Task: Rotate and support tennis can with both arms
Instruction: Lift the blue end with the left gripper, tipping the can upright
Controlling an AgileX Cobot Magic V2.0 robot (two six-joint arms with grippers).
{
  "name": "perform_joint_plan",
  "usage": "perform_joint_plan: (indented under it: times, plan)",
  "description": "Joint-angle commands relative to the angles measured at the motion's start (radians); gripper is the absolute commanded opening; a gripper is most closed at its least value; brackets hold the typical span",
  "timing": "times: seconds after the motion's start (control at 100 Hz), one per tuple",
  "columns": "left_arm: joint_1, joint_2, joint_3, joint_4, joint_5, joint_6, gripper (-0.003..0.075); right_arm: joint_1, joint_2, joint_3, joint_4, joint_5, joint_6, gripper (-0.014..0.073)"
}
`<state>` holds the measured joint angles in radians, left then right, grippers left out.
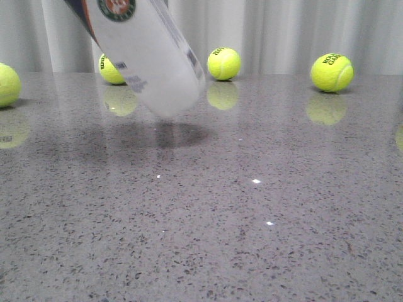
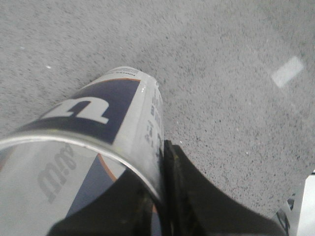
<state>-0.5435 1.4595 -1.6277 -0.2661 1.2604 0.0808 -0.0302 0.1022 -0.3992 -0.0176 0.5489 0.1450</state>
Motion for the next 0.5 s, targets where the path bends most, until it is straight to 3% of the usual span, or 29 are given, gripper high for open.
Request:
perform_joint_plan:
  times: [0.0,0.4,0.49]
  plan:
    - [-0.040,-0.008,-0.031,0.019,0.015,-0.019,-0.0021,-0.006,0.011,-0.021,0.000,-0.083,-0.005,-0.0066]
    - [-0.069,0.046,-0.031,0.035,0.015,-0.020,-0.0018,-0.006,0.011,-0.021,0.000,-0.083,-0.005,-0.0066]
    - [-0.069,0.046,-0.033,0.035,0.015,-0.020,0.0014,-0.006,0.011,-0.021,0.000,-0.083,-0.005,-0.0066]
